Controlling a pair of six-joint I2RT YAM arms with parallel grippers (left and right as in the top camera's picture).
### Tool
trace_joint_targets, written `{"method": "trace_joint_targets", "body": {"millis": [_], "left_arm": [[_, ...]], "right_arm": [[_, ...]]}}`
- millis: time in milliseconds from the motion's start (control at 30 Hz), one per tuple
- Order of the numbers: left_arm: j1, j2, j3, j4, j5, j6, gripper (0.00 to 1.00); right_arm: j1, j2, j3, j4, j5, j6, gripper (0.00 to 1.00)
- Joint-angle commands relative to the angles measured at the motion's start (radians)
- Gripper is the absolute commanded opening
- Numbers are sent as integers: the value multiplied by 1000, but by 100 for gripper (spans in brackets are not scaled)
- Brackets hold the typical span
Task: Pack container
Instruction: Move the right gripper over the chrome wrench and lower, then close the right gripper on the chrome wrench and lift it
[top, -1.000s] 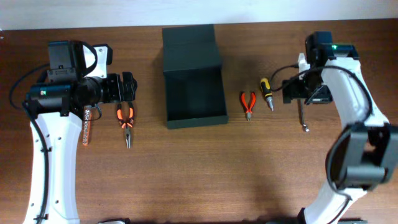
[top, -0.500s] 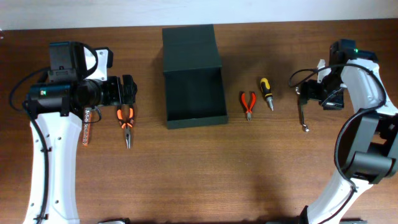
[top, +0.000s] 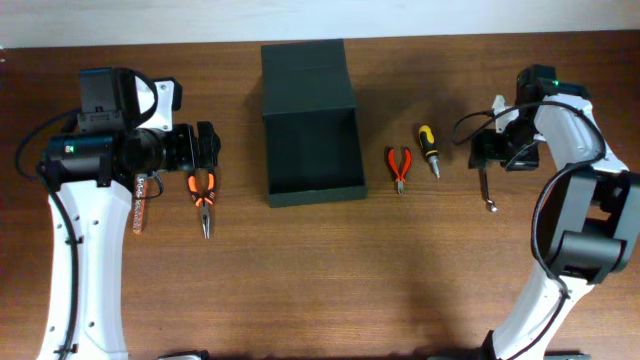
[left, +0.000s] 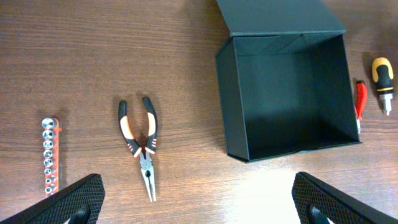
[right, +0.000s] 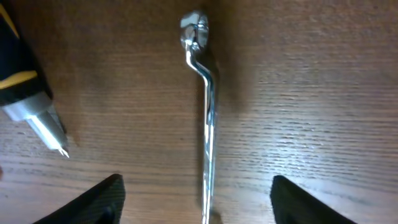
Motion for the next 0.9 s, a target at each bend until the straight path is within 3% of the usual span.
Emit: {"method": "trace_joint_targets", "body": {"millis": [0, 533, 867], "left_arm": [[3, 9, 13, -6, -7, 16, 99], [3, 9, 13, -11, -7, 16, 99], [3, 9, 13, -56, -7, 16, 99]], "right_arm": [[15, 23, -10, 11, 6, -27, 74], [21, 28, -113, 75, 27, 16, 70], [21, 28, -116, 90, 28, 16, 41]]}}
